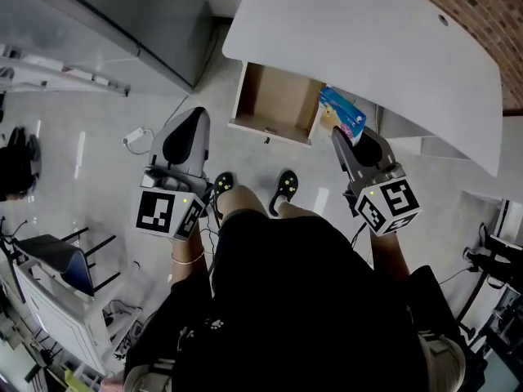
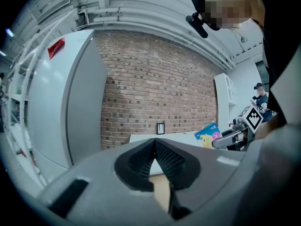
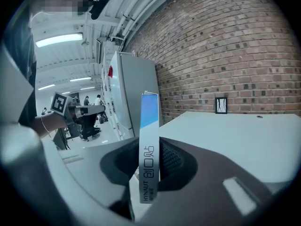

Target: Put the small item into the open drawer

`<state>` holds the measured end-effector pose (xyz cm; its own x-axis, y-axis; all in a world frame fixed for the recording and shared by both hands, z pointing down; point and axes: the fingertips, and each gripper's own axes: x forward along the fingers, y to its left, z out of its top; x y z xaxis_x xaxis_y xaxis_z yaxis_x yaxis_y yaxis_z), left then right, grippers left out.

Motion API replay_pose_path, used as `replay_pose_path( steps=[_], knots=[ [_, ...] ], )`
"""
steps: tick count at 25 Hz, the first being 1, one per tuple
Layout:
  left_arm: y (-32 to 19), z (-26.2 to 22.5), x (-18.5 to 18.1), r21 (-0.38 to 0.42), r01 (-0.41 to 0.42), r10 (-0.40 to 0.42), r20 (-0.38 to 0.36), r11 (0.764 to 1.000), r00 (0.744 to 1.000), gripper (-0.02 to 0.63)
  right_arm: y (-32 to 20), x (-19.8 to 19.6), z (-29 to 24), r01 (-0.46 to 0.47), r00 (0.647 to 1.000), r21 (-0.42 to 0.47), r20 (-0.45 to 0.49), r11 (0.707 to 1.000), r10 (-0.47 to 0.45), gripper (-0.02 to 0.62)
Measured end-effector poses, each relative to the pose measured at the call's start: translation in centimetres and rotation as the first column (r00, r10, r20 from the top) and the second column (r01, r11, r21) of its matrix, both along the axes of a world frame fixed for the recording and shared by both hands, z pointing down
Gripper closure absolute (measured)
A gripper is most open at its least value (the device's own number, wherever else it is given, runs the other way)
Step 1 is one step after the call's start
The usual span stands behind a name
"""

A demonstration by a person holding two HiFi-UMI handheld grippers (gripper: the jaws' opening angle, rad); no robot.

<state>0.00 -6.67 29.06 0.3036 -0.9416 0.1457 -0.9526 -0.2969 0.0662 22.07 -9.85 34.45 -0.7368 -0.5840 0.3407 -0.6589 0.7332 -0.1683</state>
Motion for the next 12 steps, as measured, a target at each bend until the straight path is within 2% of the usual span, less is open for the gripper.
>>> replay_pose_path(
  steps=[6, 12],
  knots=[
    [1.3, 0.6, -0.4, -0.037, 0.068, -0.068, 0.006, 0.997, 0.998, 0.606, -0.5, -0.5, 1.9, 0.068, 0.997, -0.034, -0.035, 0.997, -0.069, 0.509],
    [1.1, 2.2, -1.8, -0.078, 0.099, -0.098, 0.014, 0.992, 0.995, 0.606, -1.8, -1.8, 3.6, 0.087, 0.994, -0.055, -0.055, 0.995, -0.09, 0.511]
  ],
)
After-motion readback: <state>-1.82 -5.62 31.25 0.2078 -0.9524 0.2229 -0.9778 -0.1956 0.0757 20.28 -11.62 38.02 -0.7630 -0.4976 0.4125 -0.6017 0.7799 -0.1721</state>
